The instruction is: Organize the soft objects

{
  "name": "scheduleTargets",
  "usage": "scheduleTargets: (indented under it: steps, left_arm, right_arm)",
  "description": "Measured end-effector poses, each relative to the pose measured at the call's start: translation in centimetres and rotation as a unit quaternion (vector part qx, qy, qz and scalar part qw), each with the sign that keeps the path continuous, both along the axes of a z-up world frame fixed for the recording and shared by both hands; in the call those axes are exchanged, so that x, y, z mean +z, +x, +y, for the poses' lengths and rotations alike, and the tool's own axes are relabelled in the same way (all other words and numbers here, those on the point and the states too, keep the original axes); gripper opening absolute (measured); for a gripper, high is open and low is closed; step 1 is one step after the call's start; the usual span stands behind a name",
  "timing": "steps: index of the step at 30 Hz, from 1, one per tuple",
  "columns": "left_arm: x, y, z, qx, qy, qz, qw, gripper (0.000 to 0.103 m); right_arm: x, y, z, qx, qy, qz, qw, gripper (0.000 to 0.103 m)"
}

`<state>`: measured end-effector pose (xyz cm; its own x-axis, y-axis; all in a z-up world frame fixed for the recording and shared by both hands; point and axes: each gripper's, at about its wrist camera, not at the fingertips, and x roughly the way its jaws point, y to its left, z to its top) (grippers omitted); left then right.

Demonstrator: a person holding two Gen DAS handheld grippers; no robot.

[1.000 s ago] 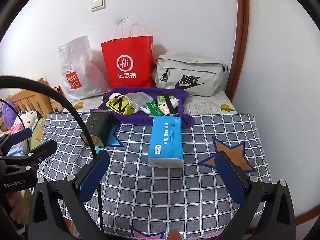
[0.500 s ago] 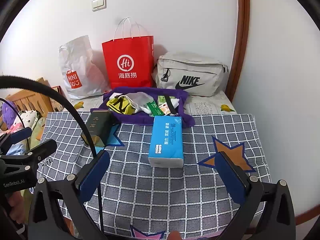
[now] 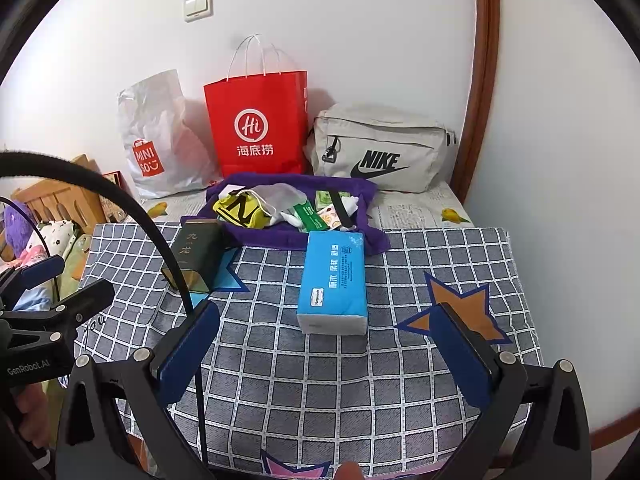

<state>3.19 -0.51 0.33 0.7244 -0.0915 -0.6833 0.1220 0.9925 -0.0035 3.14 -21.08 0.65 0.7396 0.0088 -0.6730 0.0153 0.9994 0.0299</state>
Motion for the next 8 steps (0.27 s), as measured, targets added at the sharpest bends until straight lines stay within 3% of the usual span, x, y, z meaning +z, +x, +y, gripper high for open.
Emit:
scheduleTargets:
  steps: [8]
  left_arm:
    - [-0.14, -0.17, -0.11, -0.002, 0.000, -0.002, 1.0000, 0.103]
  right_arm:
    - [-0.35, 0.03, 0.09, -0.001, 0.001, 0.002, 1.000, 0.103]
